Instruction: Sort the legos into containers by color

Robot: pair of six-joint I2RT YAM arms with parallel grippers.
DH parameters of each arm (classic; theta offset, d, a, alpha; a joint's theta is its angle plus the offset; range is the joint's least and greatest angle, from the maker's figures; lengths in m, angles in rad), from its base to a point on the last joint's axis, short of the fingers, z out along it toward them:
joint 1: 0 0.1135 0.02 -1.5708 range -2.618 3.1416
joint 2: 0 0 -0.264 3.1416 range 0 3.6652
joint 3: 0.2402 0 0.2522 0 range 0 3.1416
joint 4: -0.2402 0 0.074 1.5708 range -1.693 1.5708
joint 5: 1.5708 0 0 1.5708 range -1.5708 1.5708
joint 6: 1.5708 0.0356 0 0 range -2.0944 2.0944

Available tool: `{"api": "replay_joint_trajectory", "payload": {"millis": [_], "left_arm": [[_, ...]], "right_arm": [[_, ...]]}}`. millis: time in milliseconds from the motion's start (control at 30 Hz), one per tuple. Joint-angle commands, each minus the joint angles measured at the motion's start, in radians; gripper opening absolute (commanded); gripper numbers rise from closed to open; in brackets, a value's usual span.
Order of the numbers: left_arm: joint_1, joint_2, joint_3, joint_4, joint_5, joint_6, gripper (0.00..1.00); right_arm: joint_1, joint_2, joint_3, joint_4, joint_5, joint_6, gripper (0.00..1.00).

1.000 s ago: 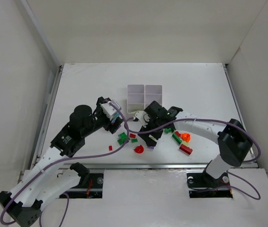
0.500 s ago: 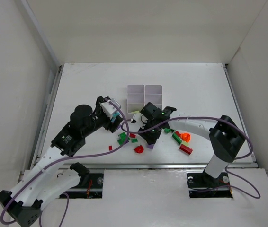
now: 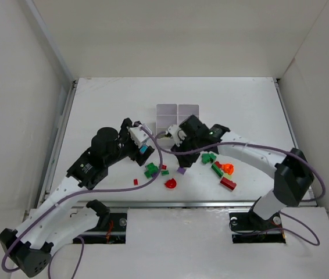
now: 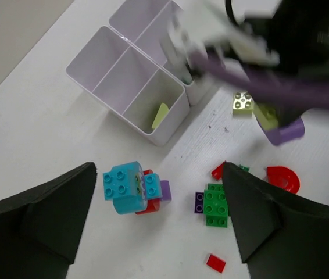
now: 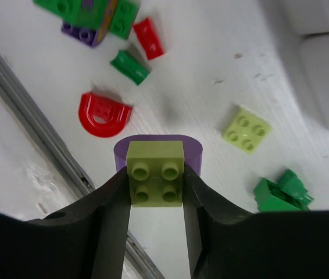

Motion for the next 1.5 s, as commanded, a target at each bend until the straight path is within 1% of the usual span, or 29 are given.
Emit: {"api": "replay_joint_trajectory", "payload": {"millis": [0,33,67,100,167,200,233,333,433,533,567,633,667,700,767,833,867,900,967,1000,1033,1133,1167,1300,1367,1433,1467], "left_arm": [[-0.016,0.054,0.042,-0.008,0.067,0.065,0.92],[-0.016,0.072,0.052,-0.008,0.082,0.075,0.95],[-0.016,0.092,0.064,-0.008,0.082,0.075,0.97],[-0.016,0.114,0.087,-0.008,0.097,0.088,0.99],[-0.016,0.178,0.11,0.013,0.107,0.099,0.99],[-0.025,0.198,0.137,0.022,0.107,0.114,0.99],[-0.025,0.235,0.15,0.047,0.107,0.13,0.99],[-0.055,0.281,0.202,0.079,0.118,0.148,0.99],[-0.1,0.326,0.216,0.107,0.108,0.203,0.99],[-0.112,0.359,0.24,0.13,0.108,0.213,0.99],[-0.112,0.359,0.254,0.13,0.108,0.213,0.98],[-0.112,0.384,0.265,0.13,0.108,0.203,0.92],[-0.112,0.384,0.265,0.13,0.108,0.203,0.87],[-0.112,0.393,0.265,0.119,0.108,0.216,0.77],[-0.112,0.393,0.265,0.119,0.099,0.216,0.65],[-0.112,0.402,0.265,0.096,0.099,0.226,0.51],[-0.112,0.411,0.265,0.096,0.099,0.226,0.34],[-0.112,0.412,0.265,0.087,0.09,0.226,0.28],[-0.112,0.412,0.265,0.087,0.079,0.226,0.2],[-0.112,0.412,0.265,0.087,0.079,0.226,0.04],[-0.112,0.412,0.265,0.087,0.069,0.226,0.0],[-0.112,0.422,0.265,0.078,0.056,0.226,0.0],[-0.112,0.431,0.265,0.087,0.027,0.217,0.0],[-0.056,0.491,0.265,0.087,0.018,0.196,0.0],[-0.027,0.52,0.288,0.108,0.007,0.185,0.0],[0.001,0.572,0.297,0.16,0.007,0.194,0.0],[0.001,0.595,0.318,0.192,0.018,0.194,0.0]], "right_arm": [[-0.099,-0.11,0.092,0.056,-0.058,0.117,0.0],[-0.099,-0.128,0.092,0.056,-0.067,0.149,0.0],[-0.133,-0.148,0.092,0.112,-0.067,0.188,0.0],[-0.148,-0.189,0.075,0.153,-0.086,0.276,0.0],[-0.171,-0.222,0.046,0.246,-0.15,0.356,0.0],[-0.184,-0.233,0.034,0.324,-0.164,0.393,0.0],[-0.184,-0.233,0.024,0.348,-0.164,0.445,0.0],[-0.184,-0.233,0.04,0.375,-0.178,0.507,0.0],[-0.184,-0.224,0.04,0.433,-0.213,0.536,0.0],[-0.184,-0.214,0.05,0.443,-0.224,0.546,0.0],[-0.184,-0.214,0.05,0.443,-0.224,0.546,0.0],[-0.184,-0.214,0.05,0.443,-0.224,0.555,0.0],[-0.184,-0.214,0.05,0.453,-0.224,0.555,0.0],[-0.184,-0.214,0.05,0.466,-0.236,0.564,0.0],[-0.184,-0.214,0.061,0.466,-0.248,0.564,0.0],[-0.184,-0.203,0.061,0.466,-0.248,0.564,0.0],[-0.184,-0.203,0.061,0.466,-0.259,0.564,0.0],[-0.193,-0.203,0.061,0.476,-0.259,0.564,0.0],[-0.193,-0.194,0.061,0.486,-0.282,0.564,0.0],[-0.205,-0.194,0.061,0.486,-0.282,0.573,0.0],[-0.216,-0.194,0.061,0.496,-0.291,0.573,0.0],[-0.265,-0.194,0.052,0.497,-0.291,0.582,0.0],[-0.282,-0.194,0.04,0.497,-0.291,0.582,0.0],[-0.377,-0.226,0.017,0.506,-0.238,0.582,0.0],[-0.423,-0.226,0.006,0.506,-0.201,0.582,0.0],[-0.434,-0.226,0.015,0.506,-0.192,0.54,0.0],[-0.434,-0.202,0.03,0.506,-0.192,0.517,0.0]]}}
